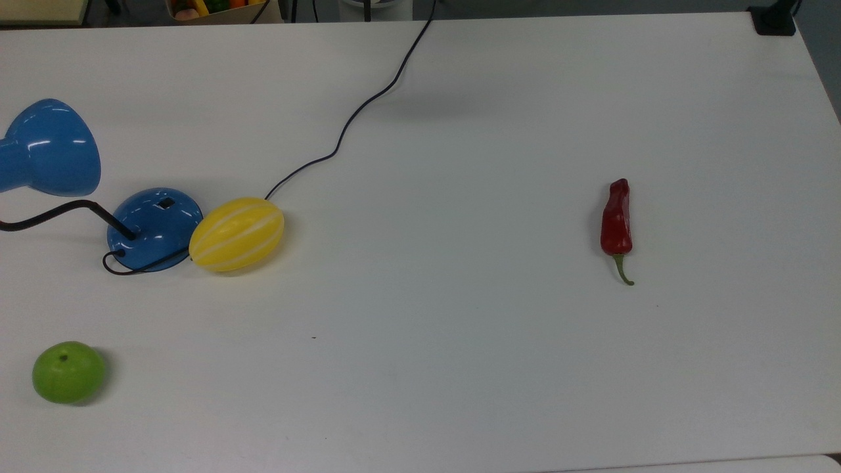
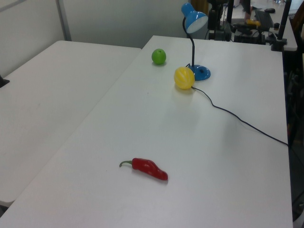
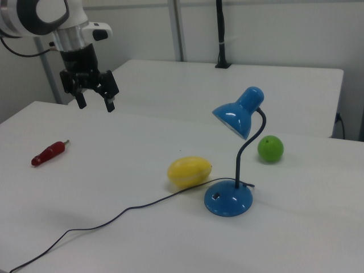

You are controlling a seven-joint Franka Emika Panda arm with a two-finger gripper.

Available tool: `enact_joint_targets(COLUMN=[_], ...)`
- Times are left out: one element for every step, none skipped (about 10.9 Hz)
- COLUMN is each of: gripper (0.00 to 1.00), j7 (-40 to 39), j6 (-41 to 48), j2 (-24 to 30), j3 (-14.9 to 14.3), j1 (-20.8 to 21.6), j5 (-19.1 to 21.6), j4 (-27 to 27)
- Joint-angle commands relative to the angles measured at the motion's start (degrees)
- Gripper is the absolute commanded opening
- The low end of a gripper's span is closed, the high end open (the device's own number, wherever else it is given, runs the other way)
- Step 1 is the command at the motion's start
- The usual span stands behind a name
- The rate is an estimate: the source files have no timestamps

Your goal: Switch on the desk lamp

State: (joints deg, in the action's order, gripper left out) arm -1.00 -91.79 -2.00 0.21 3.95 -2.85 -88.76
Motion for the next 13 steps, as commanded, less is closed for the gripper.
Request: enact_joint_targets(gripper=[1.00,1.00,1.00,1.00,1.00,1.00,1.00,1.00,1.00,1.00,1.00,1.00,1.00], j7=[-0.14,-0.15,-0.15,0.03,0.20,0.20,0.38,0.47,0.47,0.47,0.29,0.12,-0.06], j6=[1.09,1.00,1.09,1.18,1.18,1.18,1.18,1.26,1.18,1.26,1.70,2.14,2.32], j2=[0.50,0.42,0.42,0.42,0.59,0.68,0.68,0.59,0.59,0.59,0.59,0.59,0.59], j3=[-0.55,-0.47,-0.47,-0.56,-0.56,-0.64,-0.73,-0.73,-0.73,-0.73,-0.65,-0.73,-0.73], j1=[0.01,0.01,0.18,0.27,0.10,-0.08,0.01,0.09,0.01,0.01,0.01,0.09,0.01], j5=[-0.84,-0.84,-0.84,-0.84,-0.84,-0.84,-0.84,-0.84,-0.84,-0.84,-0.84,-0.84,-0.84], j4=[-0.01,0.17,0.08,0.08,0.08,0.17,0.08,0.08,0.08,0.08,0.00,0.00,0.00])
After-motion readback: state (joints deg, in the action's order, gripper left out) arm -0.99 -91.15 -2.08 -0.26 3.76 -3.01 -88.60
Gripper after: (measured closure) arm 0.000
